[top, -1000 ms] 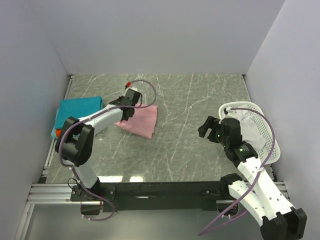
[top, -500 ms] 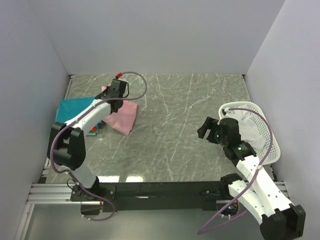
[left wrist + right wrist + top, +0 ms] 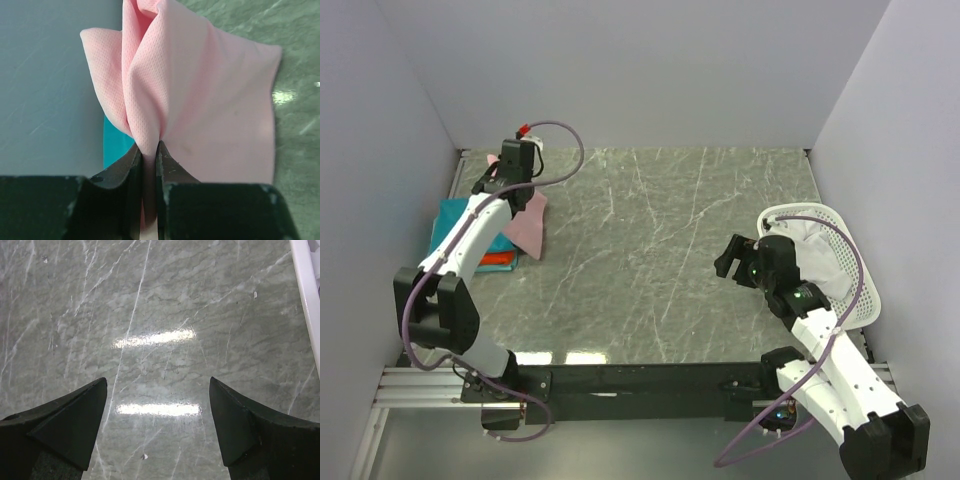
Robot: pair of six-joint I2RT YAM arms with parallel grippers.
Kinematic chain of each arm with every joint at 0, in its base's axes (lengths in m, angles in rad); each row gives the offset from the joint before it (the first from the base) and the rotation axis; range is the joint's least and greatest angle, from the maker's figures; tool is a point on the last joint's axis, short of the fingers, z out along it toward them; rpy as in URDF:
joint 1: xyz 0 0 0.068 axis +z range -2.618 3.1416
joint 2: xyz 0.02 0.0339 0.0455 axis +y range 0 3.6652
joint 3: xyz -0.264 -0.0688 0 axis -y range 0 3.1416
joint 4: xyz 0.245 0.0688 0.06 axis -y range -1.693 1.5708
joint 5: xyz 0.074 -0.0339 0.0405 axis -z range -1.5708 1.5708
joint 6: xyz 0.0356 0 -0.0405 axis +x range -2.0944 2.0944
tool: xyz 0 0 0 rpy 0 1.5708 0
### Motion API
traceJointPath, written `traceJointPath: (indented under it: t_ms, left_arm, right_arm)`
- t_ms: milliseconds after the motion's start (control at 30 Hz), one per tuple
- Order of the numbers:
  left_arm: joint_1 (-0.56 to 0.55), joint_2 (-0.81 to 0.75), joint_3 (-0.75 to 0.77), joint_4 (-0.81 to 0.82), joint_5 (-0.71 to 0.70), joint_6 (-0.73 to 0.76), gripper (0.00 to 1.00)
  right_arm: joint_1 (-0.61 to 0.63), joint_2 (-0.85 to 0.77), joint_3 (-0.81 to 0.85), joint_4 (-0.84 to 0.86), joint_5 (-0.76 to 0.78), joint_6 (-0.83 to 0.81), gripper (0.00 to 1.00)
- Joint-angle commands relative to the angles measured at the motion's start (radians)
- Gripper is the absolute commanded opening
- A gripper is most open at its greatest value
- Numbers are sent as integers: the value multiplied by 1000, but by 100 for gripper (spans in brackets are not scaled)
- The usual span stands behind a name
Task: Fold and stack the t-shirts
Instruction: Neatly place the folded tshirt to the corner
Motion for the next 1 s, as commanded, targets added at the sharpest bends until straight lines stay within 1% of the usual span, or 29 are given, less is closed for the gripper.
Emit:
traceJointPath:
  t_ms: [0, 67, 300, 533, 667, 867, 967]
  left_arm:
    - [3, -105, 62, 1, 69, 20, 1]
    - [3, -126, 72, -12, 92, 20, 1]
    - [3, -214, 102, -13, 96, 26, 1]
    - [21, -240, 114, -24, 89, 29, 1]
    - [52, -217, 82, -10, 115, 26, 1]
    - [104, -136, 51, 27, 75, 41, 1]
    - [147, -105, 46, 50, 80, 47, 1]
  right_arm:
    - [-6, 4, 2, 37, 26, -11, 89]
    - [-9, 7, 3, 35, 24, -11, 89]
    - [-7, 10, 8, 28, 55, -3, 89]
    - [-7, 0, 9, 15, 78, 2, 89]
    - [-9, 4, 12, 9, 79, 2, 89]
    - [-7, 7, 15, 0, 98, 2, 89]
    - [-7, 2, 15, -3, 110, 2, 89]
